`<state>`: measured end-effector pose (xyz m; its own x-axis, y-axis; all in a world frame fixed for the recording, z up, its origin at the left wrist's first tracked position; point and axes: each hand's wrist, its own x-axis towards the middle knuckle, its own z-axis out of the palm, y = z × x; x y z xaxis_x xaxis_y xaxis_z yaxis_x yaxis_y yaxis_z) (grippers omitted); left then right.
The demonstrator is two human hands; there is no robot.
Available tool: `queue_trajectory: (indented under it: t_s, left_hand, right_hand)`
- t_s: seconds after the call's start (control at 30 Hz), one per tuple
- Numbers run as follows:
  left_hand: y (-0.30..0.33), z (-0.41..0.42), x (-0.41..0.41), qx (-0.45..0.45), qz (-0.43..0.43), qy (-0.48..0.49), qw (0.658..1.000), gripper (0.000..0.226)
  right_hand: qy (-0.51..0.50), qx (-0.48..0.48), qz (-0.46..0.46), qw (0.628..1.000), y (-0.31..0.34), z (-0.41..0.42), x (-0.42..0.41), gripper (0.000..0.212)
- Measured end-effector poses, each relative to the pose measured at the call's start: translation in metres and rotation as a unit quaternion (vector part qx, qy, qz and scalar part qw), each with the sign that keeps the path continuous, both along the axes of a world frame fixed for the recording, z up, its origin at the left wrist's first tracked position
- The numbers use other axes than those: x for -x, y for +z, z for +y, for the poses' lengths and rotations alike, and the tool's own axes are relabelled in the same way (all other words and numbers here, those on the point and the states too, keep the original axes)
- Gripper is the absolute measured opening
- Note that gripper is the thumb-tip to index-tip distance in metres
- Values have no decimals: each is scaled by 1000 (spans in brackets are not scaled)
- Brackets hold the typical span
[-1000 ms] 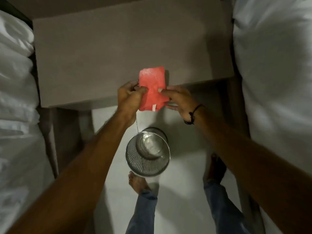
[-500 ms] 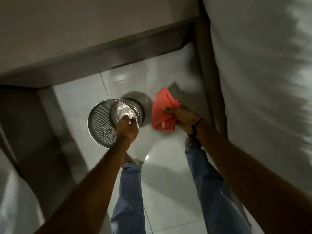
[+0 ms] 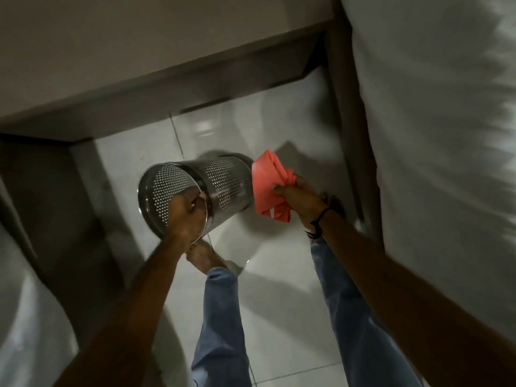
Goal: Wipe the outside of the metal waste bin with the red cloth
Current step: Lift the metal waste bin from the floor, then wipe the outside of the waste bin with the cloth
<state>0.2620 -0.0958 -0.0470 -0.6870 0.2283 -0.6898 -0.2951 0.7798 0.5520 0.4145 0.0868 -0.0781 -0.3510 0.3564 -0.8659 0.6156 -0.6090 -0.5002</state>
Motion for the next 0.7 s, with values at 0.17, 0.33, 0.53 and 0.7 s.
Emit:
queue_trajectory:
  t_s: [0.17, 0.33, 0.53, 0.7]
  left_hand:
    - [4, -45, 29, -46, -145, 98, 984, 33]
    - [-7, -56, 42, -67, -179, 137, 972, 34]
    - [-2, -52, 58, -134, -228, 259, 929, 40]
    - [9, -41, 57, -232, -293, 383, 845, 74]
  right_hand:
    - [19, -39, 12, 999, 8, -30, 19, 26]
    - [48, -103, 66, 991, 28, -71, 44, 28]
    - [304, -226, 105, 919, 34, -130, 73, 52]
    - [417, -276, 140, 854, 21, -156, 85, 63]
